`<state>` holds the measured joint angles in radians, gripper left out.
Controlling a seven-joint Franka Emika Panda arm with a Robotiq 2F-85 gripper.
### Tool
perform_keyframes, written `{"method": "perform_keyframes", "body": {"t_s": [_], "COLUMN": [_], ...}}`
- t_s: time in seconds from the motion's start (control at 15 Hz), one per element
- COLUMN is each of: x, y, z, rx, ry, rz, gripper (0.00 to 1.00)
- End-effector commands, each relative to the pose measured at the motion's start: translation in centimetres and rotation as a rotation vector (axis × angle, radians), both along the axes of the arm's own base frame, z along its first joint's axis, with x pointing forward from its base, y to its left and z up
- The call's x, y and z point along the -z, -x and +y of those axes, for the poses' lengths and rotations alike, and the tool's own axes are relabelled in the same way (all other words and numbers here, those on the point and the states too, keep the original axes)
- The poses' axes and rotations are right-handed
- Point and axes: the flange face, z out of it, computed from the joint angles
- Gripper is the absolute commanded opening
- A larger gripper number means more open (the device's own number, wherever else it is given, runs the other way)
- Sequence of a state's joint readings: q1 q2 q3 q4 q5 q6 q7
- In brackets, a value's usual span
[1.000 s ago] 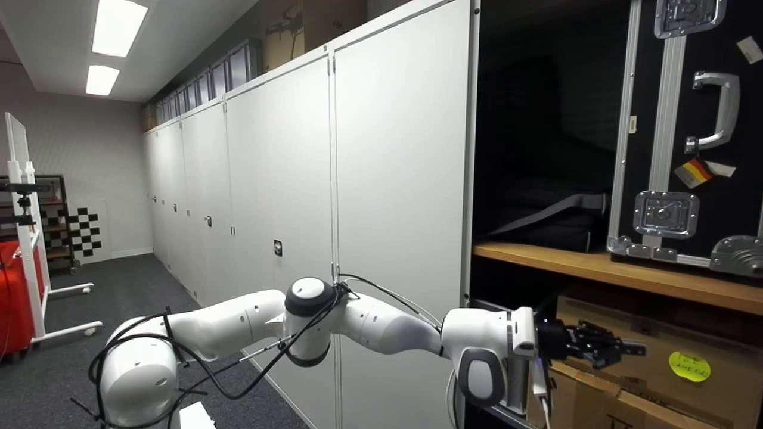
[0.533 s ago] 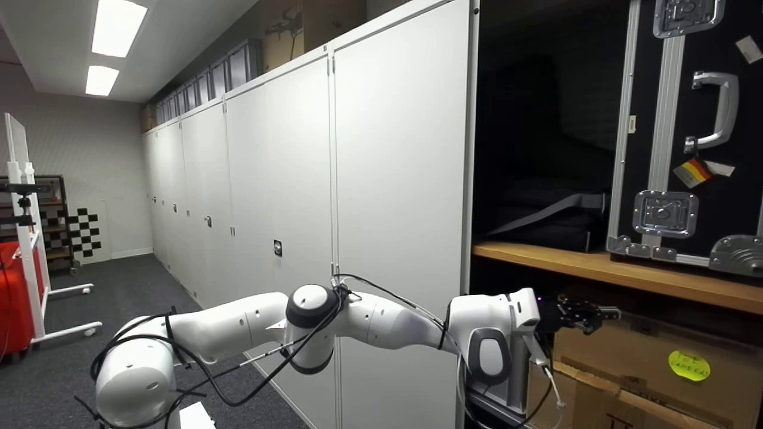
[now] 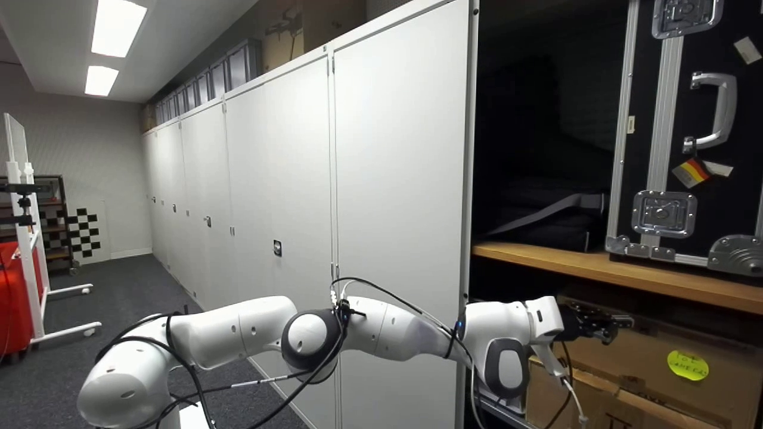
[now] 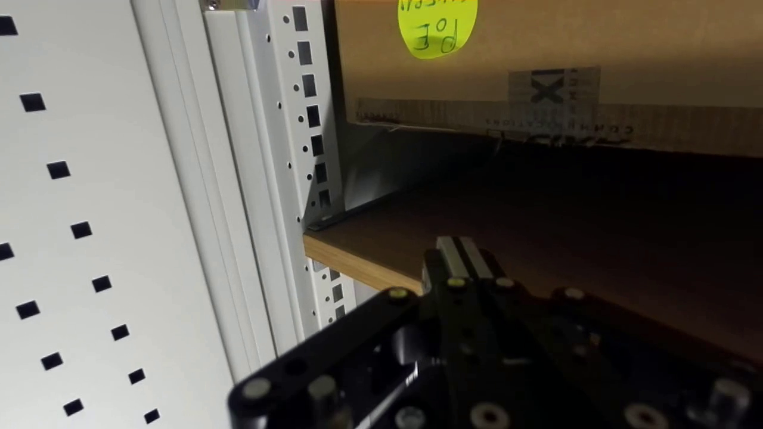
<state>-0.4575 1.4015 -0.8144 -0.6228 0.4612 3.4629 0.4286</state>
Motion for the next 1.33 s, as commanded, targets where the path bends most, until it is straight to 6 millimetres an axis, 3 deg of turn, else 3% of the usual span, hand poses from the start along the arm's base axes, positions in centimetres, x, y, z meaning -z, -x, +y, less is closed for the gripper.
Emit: {"method": "perform_keyframes", "body": {"t_s": [0.0,0.4,0.6,0.87,1.27], "x": [-1.6,-0.1,0.6,-0.4,-2.1], "y": [0.4,-0.7,-2.6,-3.7,-0.8], "z": [-0.6,0.8,3.6,7.1,8.0], "rx": [-0.062,-0.169,-0.255,-0.380,-0.472], "ry": [0.009,-0.011,-0.065,-0.113,-0.217], "rz": [0.000,0.064,0.096,0.122,0.139], "gripper": [0.00,0.00,0.00,0.00,0.00]}}
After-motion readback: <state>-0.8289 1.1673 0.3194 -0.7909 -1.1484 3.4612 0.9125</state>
